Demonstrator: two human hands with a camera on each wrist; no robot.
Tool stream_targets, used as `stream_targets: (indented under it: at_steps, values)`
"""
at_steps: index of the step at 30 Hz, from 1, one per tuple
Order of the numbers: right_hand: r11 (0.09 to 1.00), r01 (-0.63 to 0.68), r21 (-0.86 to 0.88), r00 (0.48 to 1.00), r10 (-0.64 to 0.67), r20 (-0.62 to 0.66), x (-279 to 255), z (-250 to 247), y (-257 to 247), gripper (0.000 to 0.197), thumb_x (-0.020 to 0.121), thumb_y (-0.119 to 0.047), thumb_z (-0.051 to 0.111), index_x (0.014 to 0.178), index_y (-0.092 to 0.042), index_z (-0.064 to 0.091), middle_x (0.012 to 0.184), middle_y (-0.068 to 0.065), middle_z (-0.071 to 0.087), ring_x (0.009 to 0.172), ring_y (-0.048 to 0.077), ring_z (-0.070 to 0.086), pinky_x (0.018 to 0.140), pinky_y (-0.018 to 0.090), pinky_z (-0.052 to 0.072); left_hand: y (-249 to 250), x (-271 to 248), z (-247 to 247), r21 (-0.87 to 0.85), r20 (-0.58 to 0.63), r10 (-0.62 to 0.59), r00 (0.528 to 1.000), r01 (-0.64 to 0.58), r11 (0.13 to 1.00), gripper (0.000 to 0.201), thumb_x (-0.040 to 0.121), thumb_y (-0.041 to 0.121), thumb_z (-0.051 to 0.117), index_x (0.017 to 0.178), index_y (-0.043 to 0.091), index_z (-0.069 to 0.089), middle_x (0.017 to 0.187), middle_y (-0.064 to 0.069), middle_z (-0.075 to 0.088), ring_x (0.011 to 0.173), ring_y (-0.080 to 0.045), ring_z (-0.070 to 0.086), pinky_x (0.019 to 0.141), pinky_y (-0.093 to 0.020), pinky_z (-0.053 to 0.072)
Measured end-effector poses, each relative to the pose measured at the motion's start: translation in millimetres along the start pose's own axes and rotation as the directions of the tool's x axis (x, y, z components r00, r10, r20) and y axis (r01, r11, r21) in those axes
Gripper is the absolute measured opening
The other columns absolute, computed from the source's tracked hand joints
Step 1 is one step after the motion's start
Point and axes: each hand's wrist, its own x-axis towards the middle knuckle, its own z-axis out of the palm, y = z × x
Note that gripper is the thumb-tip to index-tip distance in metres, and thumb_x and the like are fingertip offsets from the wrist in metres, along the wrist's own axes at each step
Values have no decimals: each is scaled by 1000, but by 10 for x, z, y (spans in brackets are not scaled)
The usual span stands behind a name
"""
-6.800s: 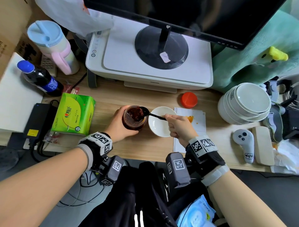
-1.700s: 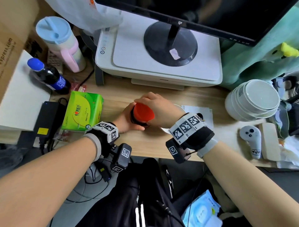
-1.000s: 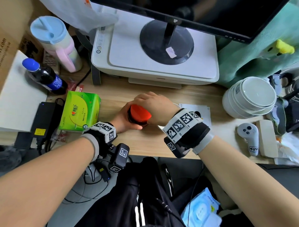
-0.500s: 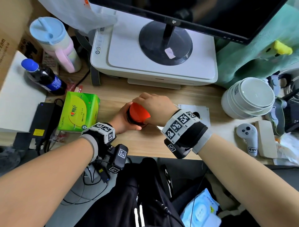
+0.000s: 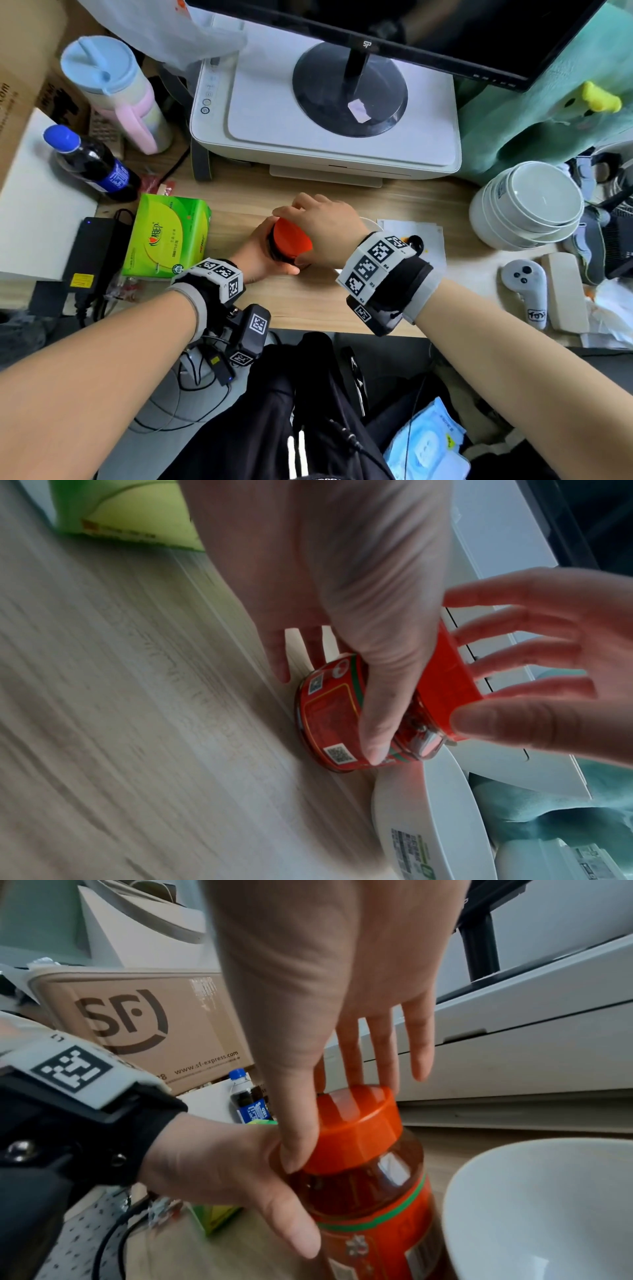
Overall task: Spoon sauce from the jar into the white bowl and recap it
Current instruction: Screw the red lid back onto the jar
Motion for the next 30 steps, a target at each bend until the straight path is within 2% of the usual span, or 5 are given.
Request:
stream_targets:
  at_steps: [4, 10, 16, 22, 30]
  values:
    - [997, 35, 73, 999, -36, 5, 24, 0, 50, 79, 70, -34, 72, 140, -33, 36, 135, -3, 47, 119, 22, 47, 78, 35, 48, -12, 17, -11, 18, -3, 3, 1000, -3, 1000, 106, 32, 37, 81, 125, 17, 34, 129, -8, 47, 118, -20, 46, 99, -36, 40]
    - [990, 55, 129, 998, -52, -23, 34, 124, 81, 75, 71, -34, 72, 139, -24, 41, 135, 2, 50, 117, 27, 48, 89, 45, 51, -48, 38, -3, 18, -38, 4, 999, -3, 1000, 92, 47, 0, 86, 124, 8, 35, 120, -7, 47, 110, -18, 47, 94, -30, 39]
    - [969, 14, 246, 995, 11, -98, -39, 298, 56, 75, 77, -30, 69, 143, -18, 35, 143, 3, 43, 122, 29, 40, 99, 43, 44, -66, 47, 29, -3, -75, 24, 997, -25, 1000, 96, 46, -4, 85, 127, 8, 35, 119, -5, 46, 111, -18, 46, 94, -27, 36]
    - [947, -7, 322, 987, 59, -152, -68, 379, 5, 77, 76, -27, 70, 144, -14, 36, 145, 4, 42, 124, 31, 39, 104, 42, 40, -110, 47, 23, -15, -68, 6, 998, -7, 1000, 99, 45, -1, 86, 128, 10, 33, 125, -11, 47, 113, -21, 47, 96, -29, 38]
    - [873, -18, 488, 980, 111, -162, -101, 400, 0, 78, 75, -23, 73, 143, -18, 37, 148, 1, 41, 133, 25, 34, 110, 37, 34, -56, 25, 0, 16, -45, -4, 999, 5, 1000, 100, 47, 4, 86, 130, 12, 30, 124, -8, 46, 115, -19, 46, 95, -27, 37]
